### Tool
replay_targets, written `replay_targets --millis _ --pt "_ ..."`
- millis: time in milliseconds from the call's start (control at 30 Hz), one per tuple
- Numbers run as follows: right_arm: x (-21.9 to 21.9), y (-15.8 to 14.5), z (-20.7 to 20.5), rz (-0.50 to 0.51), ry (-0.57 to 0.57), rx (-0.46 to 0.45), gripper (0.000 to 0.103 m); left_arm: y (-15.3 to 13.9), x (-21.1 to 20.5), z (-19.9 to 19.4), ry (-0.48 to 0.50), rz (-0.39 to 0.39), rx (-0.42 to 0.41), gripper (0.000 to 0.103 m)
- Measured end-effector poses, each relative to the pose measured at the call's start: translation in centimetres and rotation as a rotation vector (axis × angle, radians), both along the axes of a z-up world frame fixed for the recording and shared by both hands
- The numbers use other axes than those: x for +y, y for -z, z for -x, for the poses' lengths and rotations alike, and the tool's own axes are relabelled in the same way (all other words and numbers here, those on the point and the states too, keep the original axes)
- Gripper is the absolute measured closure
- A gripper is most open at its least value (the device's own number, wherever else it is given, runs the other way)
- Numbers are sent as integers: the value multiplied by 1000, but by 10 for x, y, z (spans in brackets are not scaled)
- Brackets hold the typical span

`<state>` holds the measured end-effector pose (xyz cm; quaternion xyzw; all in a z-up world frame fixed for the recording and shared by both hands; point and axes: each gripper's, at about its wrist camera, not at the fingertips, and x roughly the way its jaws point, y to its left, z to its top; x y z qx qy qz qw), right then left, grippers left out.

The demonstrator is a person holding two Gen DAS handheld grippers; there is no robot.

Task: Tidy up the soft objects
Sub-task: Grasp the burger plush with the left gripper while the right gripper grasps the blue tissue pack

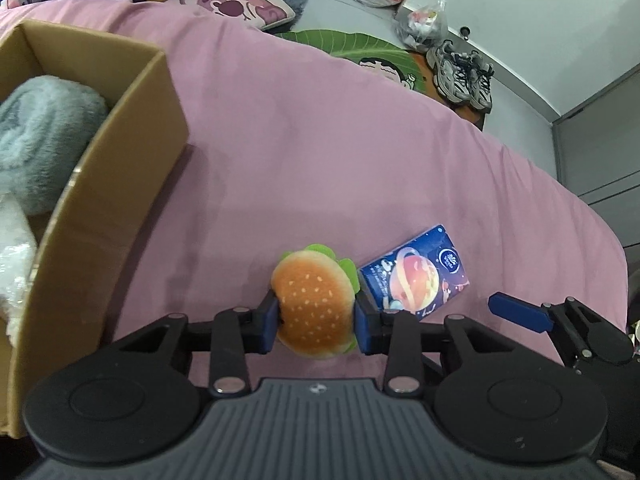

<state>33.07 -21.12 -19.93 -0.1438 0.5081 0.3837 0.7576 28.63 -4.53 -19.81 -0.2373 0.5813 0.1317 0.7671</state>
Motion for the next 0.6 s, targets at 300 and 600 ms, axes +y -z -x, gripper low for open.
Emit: replay_targets --millis 300,600 --pt "25 -1 10 50 -30 -84 9 -18 19 13 -13 -11 -24 66" --pt "30 -13 23 82 -14 -147 41 -36 30 33 -30 -4 -73 66"
